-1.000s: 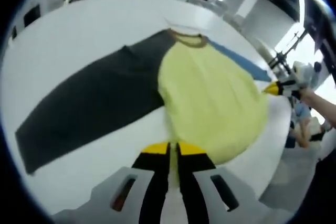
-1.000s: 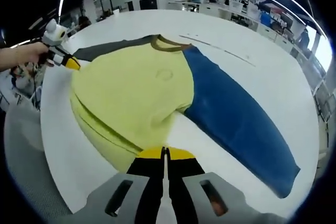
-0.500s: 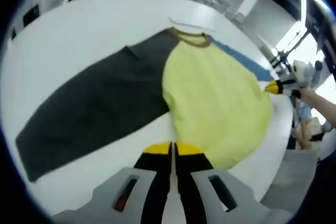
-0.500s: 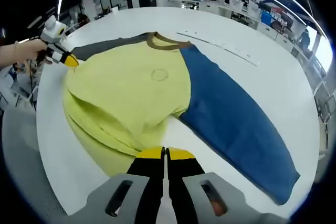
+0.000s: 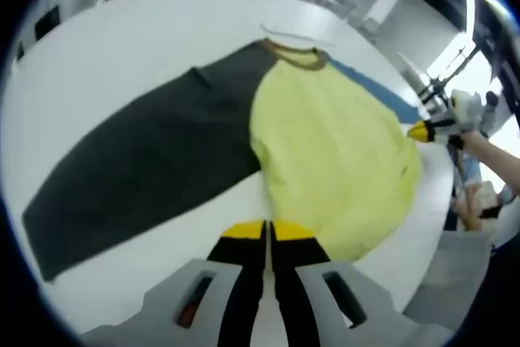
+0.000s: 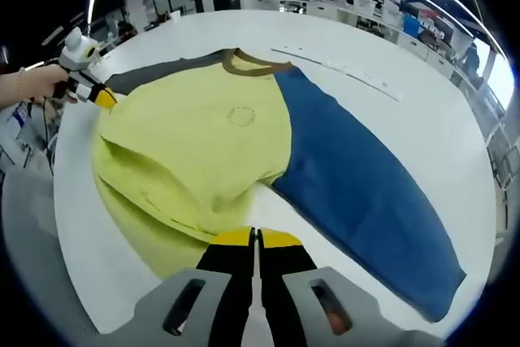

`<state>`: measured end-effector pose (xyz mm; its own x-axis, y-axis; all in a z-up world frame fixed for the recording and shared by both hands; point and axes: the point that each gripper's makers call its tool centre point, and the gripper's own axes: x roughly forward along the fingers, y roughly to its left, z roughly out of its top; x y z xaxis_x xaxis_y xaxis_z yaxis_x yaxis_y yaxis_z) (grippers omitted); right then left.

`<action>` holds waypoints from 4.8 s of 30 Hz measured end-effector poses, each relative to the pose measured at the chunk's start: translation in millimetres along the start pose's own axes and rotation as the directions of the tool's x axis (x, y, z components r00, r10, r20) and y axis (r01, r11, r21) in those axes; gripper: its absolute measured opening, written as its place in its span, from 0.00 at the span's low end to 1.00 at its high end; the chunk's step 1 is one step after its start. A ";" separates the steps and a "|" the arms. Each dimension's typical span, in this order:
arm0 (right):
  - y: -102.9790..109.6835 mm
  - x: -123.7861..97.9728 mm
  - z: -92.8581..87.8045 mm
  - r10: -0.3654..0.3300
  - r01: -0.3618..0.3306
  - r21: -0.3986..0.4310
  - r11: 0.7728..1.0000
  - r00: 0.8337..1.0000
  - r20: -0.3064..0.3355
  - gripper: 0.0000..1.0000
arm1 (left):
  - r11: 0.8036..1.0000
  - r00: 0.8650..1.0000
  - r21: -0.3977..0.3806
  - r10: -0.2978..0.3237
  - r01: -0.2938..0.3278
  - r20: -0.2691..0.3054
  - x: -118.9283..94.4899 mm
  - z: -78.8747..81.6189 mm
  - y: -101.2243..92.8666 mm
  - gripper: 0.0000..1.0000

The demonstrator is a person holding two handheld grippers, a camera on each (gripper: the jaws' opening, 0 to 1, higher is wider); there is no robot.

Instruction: Fold the garment on the visible template until the final outline fits inside the template.

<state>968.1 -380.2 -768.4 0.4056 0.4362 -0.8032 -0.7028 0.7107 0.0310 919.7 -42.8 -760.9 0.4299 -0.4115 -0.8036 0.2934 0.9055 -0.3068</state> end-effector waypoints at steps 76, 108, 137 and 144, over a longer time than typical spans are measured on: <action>103.9 -216.2 -46.4 -0.125 0.061 0.227 0.972 0.953 0.277 0.62 | 0.999 0.967 0.040 0.020 -0.031 0.253 -200.8 -95.0 -52.7 0.63; 130.0 -227.1 -59.9 -0.078 0.011 0.239 0.971 0.959 0.274 1.00 | 0.988 0.973 0.154 -0.062 0.028 0.223 -221.4 -101.0 -79.8 0.99; 94.4 -166.8 -56.5 -0.050 -0.001 0.252 0.968 0.979 0.196 0.96 | 0.956 0.979 0.288 0.005 -0.064 0.202 -111.9 -70.6 -64.6 0.62; 83.9 -135.0 -44.8 -0.023 -0.017 0.220 0.975 0.984 0.178 0.91 | 0.944 0.973 0.311 0.042 -0.113 0.227 -82.9 -54.4 -57.8 0.52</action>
<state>828.2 -404.2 -684.0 0.5193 0.5110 -0.6850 -0.5638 0.8072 0.1748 820.7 -55.3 -704.3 0.6242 -0.3862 -0.6791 0.4938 0.8687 -0.0402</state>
